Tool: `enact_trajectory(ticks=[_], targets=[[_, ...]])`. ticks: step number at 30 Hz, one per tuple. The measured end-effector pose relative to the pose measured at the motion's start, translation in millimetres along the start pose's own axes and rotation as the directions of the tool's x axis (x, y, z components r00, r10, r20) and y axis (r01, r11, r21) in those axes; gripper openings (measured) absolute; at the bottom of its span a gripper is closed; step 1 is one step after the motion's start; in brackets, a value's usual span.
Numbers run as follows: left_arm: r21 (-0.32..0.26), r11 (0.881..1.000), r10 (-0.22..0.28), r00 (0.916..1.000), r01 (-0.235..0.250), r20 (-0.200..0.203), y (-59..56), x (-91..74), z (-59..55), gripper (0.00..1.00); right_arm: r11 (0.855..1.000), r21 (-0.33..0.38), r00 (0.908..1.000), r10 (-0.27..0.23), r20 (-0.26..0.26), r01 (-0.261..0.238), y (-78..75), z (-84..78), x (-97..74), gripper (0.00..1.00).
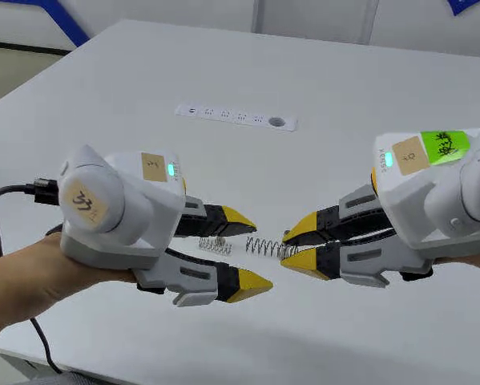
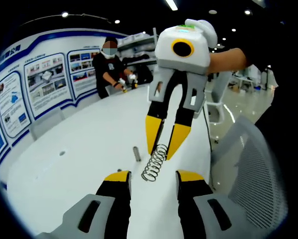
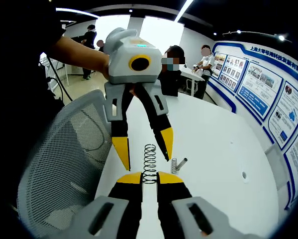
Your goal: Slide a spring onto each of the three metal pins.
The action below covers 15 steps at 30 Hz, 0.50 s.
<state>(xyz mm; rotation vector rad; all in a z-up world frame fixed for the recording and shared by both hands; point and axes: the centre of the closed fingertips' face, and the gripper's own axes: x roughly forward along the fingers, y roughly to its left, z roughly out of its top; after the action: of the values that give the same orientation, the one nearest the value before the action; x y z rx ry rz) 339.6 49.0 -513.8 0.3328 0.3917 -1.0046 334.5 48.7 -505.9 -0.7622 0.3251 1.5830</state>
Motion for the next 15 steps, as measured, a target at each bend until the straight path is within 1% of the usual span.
enact_trajectory(ticks=[2, 4, 7, 9, 13, 15], targets=[[-0.002, 1.000, -0.001, 1.0000, 0.001, 0.009, -0.3, 0.3, 1.4, 0.34, 1.000, -0.003, 1.0000, 0.004, -0.001, -0.004, 0.8, -0.5, 0.7, 0.10], [-0.005, 1.000, -0.007, 0.9999, 0.007, 0.013, -1.3, 0.8, 2.2, 0.33, 1.000, -0.017, 0.9998, 0.019, -0.001, -0.019, 3.6, -0.4, 1.8, 0.10], [0.001, 1.000, -0.021, 0.9997, 0.021, 0.014, -3.8, 1.9, 3.6, 0.28, 0.999, -0.027, 0.9997, 0.026, -0.006, -0.026, 5.3, -0.4, 3.3, 0.10], [0.007, 1.000, -0.027, 0.9994, 0.027, 0.023, -4.9, 2.7, 5.5, 0.24, 0.999, -0.036, 0.9994, 0.033, -0.007, -0.033, 6.9, -0.1, 4.2, 0.10], [0.018, 0.999, -0.050, 0.9986, 0.049, 0.016, -9.0, 4.5, 4.7, 0.22, 0.998, -0.046, 0.9990, 0.039, -0.020, -0.040, 8.4, -1.9, 5.6, 0.10], [0.035, 0.998, -0.061, 0.9981, 0.061, 0.009, -11.7, 5.5, 3.6, 0.18, 0.998, -0.053, 0.9989, 0.041, -0.023, -0.042, 8.7, -1.8, 5.9, 0.10]])
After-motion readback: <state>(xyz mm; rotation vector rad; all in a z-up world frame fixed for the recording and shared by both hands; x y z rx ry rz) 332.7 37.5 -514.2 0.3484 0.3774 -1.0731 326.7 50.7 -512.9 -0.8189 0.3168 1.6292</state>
